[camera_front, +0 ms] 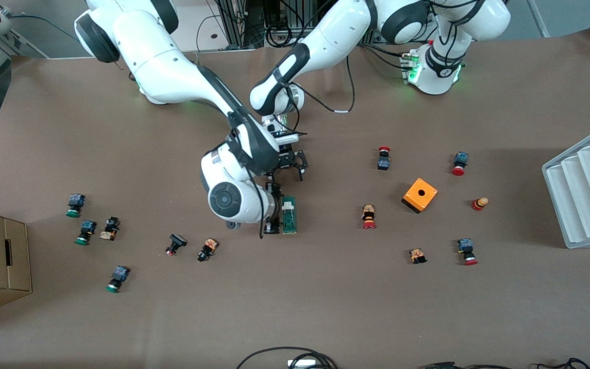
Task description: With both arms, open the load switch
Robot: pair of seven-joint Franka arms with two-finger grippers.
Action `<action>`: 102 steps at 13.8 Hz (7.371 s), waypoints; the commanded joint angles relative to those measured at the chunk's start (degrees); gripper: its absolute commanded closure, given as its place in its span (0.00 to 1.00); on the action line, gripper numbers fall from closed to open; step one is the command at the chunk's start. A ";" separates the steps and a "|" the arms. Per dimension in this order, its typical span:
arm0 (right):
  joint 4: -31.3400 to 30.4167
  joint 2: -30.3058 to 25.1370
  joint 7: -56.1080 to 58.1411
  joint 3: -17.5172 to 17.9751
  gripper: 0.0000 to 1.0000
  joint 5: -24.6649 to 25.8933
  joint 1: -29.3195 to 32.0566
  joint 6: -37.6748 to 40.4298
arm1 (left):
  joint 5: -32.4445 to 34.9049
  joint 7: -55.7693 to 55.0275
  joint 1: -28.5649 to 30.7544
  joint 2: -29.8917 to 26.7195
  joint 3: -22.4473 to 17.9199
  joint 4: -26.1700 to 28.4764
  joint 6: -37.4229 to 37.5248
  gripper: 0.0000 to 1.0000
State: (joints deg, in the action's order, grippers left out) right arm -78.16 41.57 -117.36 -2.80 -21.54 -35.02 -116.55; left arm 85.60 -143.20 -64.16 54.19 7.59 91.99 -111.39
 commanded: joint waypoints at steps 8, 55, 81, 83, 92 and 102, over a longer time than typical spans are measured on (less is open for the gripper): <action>-7.70 -18.87 30.92 0.08 0.00 8.27 13.47 12.47 | 0.88 -2.61 0.00 3.20 0.50 -0.94 -0.67 0.00; -21.86 -41.22 123.43 -3.88 0.00 21.10 35.81 11.08 | -31.98 48.17 11.41 -17.09 0.94 -5.33 -0.32 0.00; -19.40 -38.67 122.73 -3.18 0.00 23.29 31.07 11.17 | -66.78 108.81 37.60 -36.87 0.67 -5.68 -2.87 0.00; -17.66 -37.53 122.99 -3.17 0.00 25.83 29.66 11.25 | -70.29 114.61 41.02 -38.37 0.67 -5.68 -1.99 0.00; -17.03 -35.15 123.69 -2.74 0.00 25.49 29.57 10.81 | -79.36 142.21 54.82 -43.20 0.59 -5.77 4.24 0.00; -15.80 -33.92 123.95 -3.44 0.00 22.95 31.50 11.42 | -83.58 162.45 69.50 -45.23 0.50 -5.86 10.13 0.00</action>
State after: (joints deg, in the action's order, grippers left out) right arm -95.47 6.94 5.92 -6.29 2.98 -4.08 -106.24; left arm 3.42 16.81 2.62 10.52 7.40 85.28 -102.85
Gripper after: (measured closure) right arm 0.000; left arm 0.000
